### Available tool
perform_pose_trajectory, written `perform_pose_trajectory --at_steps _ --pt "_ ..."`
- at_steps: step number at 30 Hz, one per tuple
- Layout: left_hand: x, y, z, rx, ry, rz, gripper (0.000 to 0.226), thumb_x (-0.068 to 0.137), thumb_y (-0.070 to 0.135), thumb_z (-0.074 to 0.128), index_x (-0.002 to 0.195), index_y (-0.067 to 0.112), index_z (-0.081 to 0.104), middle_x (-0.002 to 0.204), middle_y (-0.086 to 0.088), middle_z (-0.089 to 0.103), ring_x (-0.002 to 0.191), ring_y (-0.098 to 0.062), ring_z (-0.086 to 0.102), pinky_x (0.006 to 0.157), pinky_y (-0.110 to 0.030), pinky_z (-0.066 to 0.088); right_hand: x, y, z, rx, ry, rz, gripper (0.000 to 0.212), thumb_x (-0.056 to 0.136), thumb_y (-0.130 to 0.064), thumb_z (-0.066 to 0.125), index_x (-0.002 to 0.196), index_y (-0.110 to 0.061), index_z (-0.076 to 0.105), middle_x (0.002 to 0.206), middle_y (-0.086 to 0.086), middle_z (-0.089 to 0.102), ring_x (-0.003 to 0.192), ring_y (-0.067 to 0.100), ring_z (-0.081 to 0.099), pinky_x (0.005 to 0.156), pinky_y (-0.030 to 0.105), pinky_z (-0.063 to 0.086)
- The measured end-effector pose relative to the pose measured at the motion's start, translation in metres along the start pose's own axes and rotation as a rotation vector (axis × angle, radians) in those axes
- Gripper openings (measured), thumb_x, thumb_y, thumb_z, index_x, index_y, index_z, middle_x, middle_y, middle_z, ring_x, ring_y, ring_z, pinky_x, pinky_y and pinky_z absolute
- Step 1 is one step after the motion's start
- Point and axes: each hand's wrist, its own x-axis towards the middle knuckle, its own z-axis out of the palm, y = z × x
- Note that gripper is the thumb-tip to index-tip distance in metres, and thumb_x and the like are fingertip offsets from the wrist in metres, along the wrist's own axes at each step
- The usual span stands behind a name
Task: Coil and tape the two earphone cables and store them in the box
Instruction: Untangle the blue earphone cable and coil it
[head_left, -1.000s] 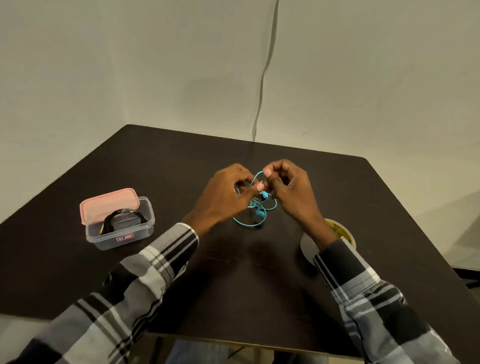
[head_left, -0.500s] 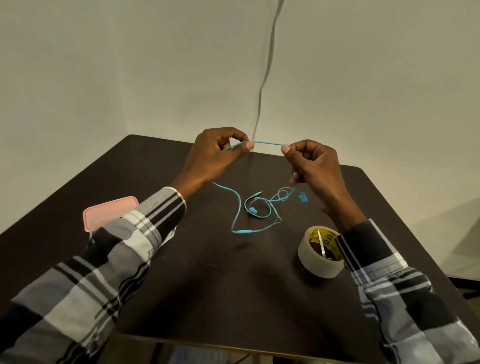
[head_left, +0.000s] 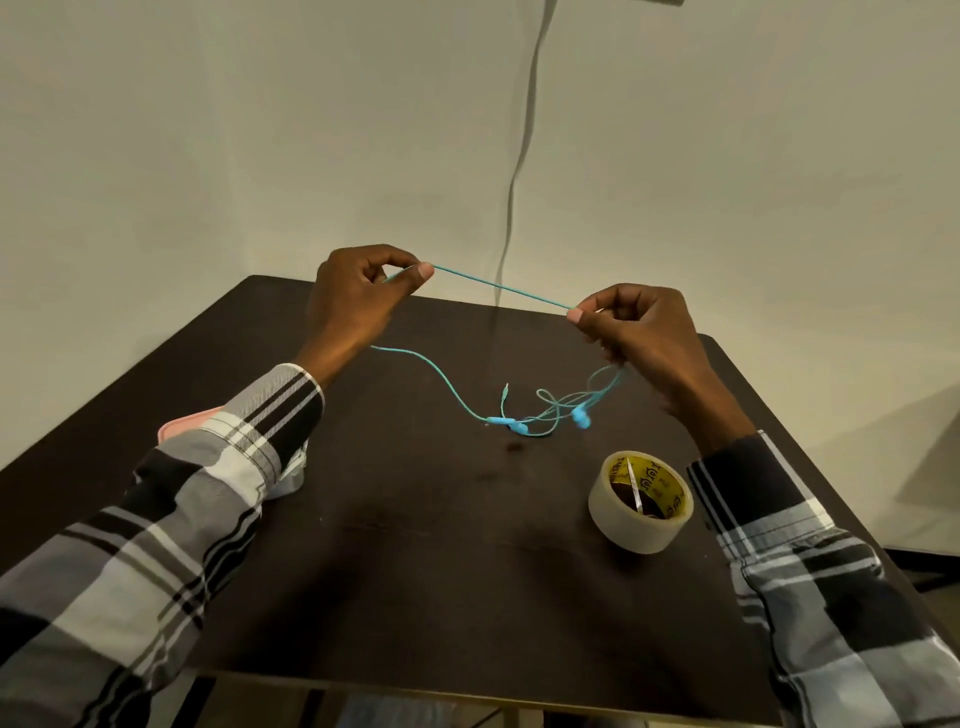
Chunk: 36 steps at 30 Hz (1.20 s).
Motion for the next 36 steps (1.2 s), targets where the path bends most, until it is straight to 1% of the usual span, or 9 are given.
perform_pose_trajectory --at_steps 6,11,16,22,25,28,31,33,36 --pt "-0.002 -0.003 -0.017 0.350 -0.118 0.029 0.050 0.070 0.075 0.065 0.073 0.025 0.072 0.055 0.009 0.057 0.054 -0.009 0.051 0.049 -0.023 0.030 0.010 0.000 -0.010 -0.239 0.266 -0.054 0.048 0.074 -0.054 0.080 0.065 -0.009 0.067 0.054 -0.002 0.056 0.050 0.010 0.046 0.055 0.026 0.040" --pt "-0.007 -0.011 -0.017 0.618 -0.230 0.020 0.063 0.072 0.083 0.051 0.068 0.023 0.069 0.057 0.006 0.060 0.059 -0.012 0.057 0.052 -0.023 0.034 0.005 -0.009 -0.014 0.129 0.152 0.037 0.037 0.078 -0.035 0.082 0.076 -0.003 0.065 0.059 0.003 0.053 0.050 0.011 0.051 0.055 0.024 0.051" --pt "-0.015 -0.021 -0.012 0.630 -0.273 -0.031 0.052 0.078 0.068 0.061 0.108 0.026 0.070 0.082 0.004 0.064 0.089 -0.022 0.061 0.076 -0.037 0.050 0.005 -0.013 -0.012 0.303 0.044 0.086 0.023 0.086 -0.023 0.076 0.095 -0.002 0.073 0.069 0.003 0.065 0.063 0.014 0.062 0.068 0.031 0.056" --pt "-0.027 0.021 0.003 0.601 -0.298 -0.123 0.091 0.066 0.060 0.079 0.138 0.020 0.040 0.123 -0.009 0.060 0.113 -0.030 0.059 0.085 -0.044 0.048 -0.002 -0.021 0.009 0.256 -0.043 0.062 0.020 0.085 -0.025 0.077 0.098 -0.009 0.076 0.069 0.004 0.068 0.062 0.013 0.063 0.062 0.026 0.055" --pt "-0.037 0.054 0.016 0.452 -0.238 0.018 0.102 0.063 0.057 0.082 0.143 0.023 0.029 0.125 -0.008 0.054 0.110 -0.024 0.056 0.079 -0.037 0.048 -0.004 -0.024 0.021 0.230 -0.084 0.051 0.018 0.084 -0.025 0.078 0.096 -0.011 0.077 0.068 0.003 0.067 0.063 0.014 0.060 0.062 0.026 0.055" --pt "-0.045 0.078 0.029 0.401 -0.129 0.248 0.093 0.070 0.048 0.082 0.144 0.022 0.032 0.124 -0.005 0.051 0.108 -0.018 0.051 0.070 -0.029 0.044 -0.005 -0.028 0.028 0.231 -0.119 0.039 0.019 0.085 -0.023 0.077 0.098 -0.010 0.077 0.069 0.003 0.068 0.063 0.014 0.061 0.063 0.027 0.054" --pt "-0.041 0.080 0.038 0.427 -0.215 0.333 0.048 0.085 0.037 0.071 0.129 0.022 0.058 0.122 -0.003 0.060 0.111 -0.019 0.054 0.079 -0.034 0.051 -0.004 -0.030 0.028 0.259 -0.144 0.030 0.020 0.087 -0.019 0.075 0.099 -0.003 0.075 0.069 0.004 0.068 0.061 0.012 0.059 0.059 0.025 0.052" --pt "-0.035 0.076 0.036 0.356 -0.242 0.334 0.022 0.092 0.033 0.063 0.107 0.020 0.073 0.102 0.000 0.072 0.094 -0.017 0.063 0.073 -0.033 0.049 -0.005 -0.029 0.025 0.235 -0.155 0.014 0.019 0.086 -0.018 0.076 0.097 -0.003 0.075 0.070 0.007 0.066 0.060 0.014 0.057 0.056 0.024 0.050" --pt "-0.028 0.073 0.026 0.239 -0.188 0.274 0.023 0.094 0.033 0.060 0.088 0.018 0.076 0.076 0.004 0.073 0.072 -0.013 0.066 0.065 -0.031 0.049 -0.005 -0.018 0.016 0.105 -0.147 0.000 0.019 0.085 -0.018 0.077 0.097 -0.004 0.075 0.073 0.013 0.065 0.059 0.013 0.058 0.054 0.021 0.050"
